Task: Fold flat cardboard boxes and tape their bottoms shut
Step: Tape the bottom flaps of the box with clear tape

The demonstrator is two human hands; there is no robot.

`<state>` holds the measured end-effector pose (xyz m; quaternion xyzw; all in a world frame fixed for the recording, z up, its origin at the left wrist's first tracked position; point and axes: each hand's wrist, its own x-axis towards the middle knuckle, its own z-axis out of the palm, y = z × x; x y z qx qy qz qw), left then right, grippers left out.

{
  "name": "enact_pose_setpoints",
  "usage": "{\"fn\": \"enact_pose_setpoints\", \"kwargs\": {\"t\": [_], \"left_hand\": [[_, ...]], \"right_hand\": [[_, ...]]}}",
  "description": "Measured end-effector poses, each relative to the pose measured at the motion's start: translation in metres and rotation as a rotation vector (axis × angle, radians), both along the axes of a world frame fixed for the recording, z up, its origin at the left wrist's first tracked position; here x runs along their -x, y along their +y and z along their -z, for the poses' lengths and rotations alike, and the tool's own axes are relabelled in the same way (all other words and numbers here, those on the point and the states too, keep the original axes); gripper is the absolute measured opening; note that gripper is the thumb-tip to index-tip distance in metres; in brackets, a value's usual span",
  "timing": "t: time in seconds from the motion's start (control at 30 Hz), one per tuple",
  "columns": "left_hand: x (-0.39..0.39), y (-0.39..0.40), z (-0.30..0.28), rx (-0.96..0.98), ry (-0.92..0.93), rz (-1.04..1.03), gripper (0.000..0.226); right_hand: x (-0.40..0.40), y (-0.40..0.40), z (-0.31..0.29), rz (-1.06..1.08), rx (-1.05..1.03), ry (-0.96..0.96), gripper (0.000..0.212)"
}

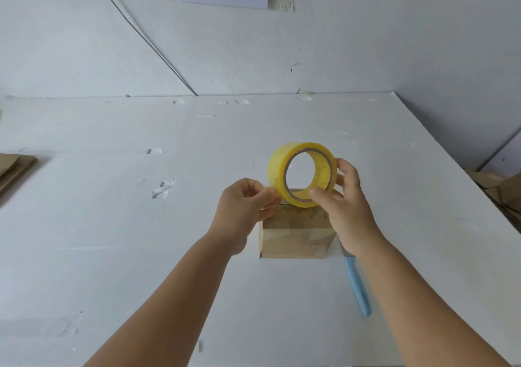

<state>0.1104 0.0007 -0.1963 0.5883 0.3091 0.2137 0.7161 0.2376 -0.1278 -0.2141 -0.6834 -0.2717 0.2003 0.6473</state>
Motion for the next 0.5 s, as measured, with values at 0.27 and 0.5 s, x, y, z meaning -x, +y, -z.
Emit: {"fn": "enact_pose_setpoints", "kwargs": {"t": [0.27,0.5], "left_hand": [[0.002,0.01,-0.006,0.286,-0.053,0.036,0.014],[-0.003,0.007,-0.006,0.336,-0.038,-0.089,0.016]], "right_hand": [[-0.006,0.008,0.008,0.038,-0.114,0.092,0.033],[0.0,0.014,0.014,0.055,-0.088,0.031,0.039]]}}
